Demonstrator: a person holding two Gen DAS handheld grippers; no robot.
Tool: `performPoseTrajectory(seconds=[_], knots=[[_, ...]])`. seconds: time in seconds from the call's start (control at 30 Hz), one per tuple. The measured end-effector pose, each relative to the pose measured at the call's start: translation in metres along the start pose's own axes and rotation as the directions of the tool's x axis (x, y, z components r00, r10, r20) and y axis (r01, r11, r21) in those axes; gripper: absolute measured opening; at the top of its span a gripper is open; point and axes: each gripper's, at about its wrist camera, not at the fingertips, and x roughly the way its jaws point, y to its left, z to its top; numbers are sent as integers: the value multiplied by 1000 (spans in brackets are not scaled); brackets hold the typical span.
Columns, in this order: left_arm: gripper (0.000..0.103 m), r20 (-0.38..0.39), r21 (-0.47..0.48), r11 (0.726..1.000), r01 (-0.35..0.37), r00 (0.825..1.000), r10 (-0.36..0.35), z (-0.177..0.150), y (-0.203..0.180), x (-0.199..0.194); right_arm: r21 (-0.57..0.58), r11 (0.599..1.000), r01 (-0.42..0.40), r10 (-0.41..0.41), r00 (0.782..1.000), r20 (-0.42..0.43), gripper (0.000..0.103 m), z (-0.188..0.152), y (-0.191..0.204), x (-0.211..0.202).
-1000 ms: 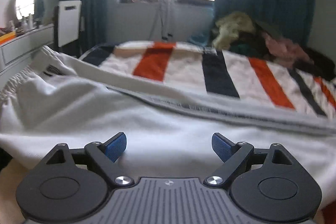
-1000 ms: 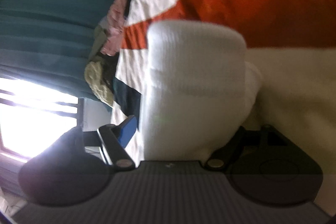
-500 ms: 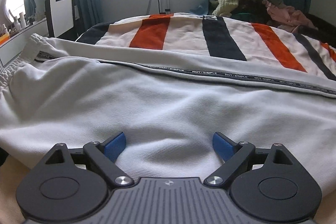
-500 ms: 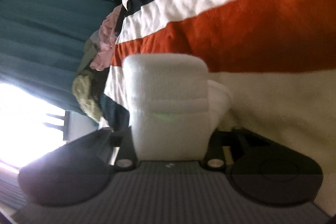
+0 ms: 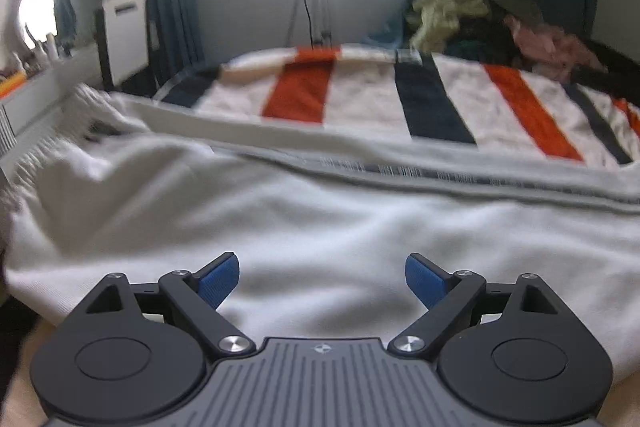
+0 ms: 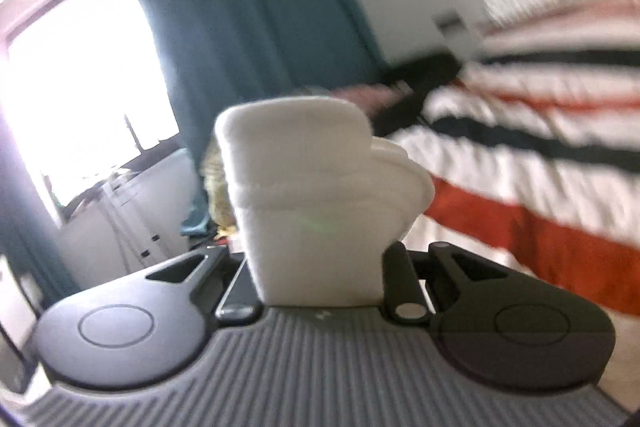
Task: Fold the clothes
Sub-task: 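Open the left gripper over the garment while the right gripper holds both cuffs, then lay the cuffs on the garment and open the right gripper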
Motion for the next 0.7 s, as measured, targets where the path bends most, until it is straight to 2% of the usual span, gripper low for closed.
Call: performPoseTrajectory(seconds=[0.1,0.17,0.27,0.33,0.43,0.5,0.6,0.7], knots=[[91,38,-62,998,13,999,-11,8,15,-12,-183,981,-59,72,995,68,18,-8,55,-20],[91,59,-111,994,25,998,-18,14,25,-20,-313,945,-95,129,988,88,18,-23,94,-33],[91,80,-183,983,27,997,-13,18,40,-26,-443,884,-149,200,977,71,18,-53,141,-45],[91,88,-222,975,22,996,-2,20,47,-28,-504,841,-198,241,970,22,18,-80,166,-44],[91,81,-249,968,6,997,14,20,53,-26,-583,754,-302,279,951,-132,18,-136,194,-39],[91,84,-224,974,-17,996,37,19,49,-25,-616,695,-369,286,929,-234,19,-168,207,-35],[91,93,-183,982,-44,994,62,17,42,-24,-586,704,-401,304,916,-262,24,-170,207,-36],[91,87,-182,983,-26,995,42,14,39,-19,-555,711,-432,322,902,-289,30,-171,207,-37]])
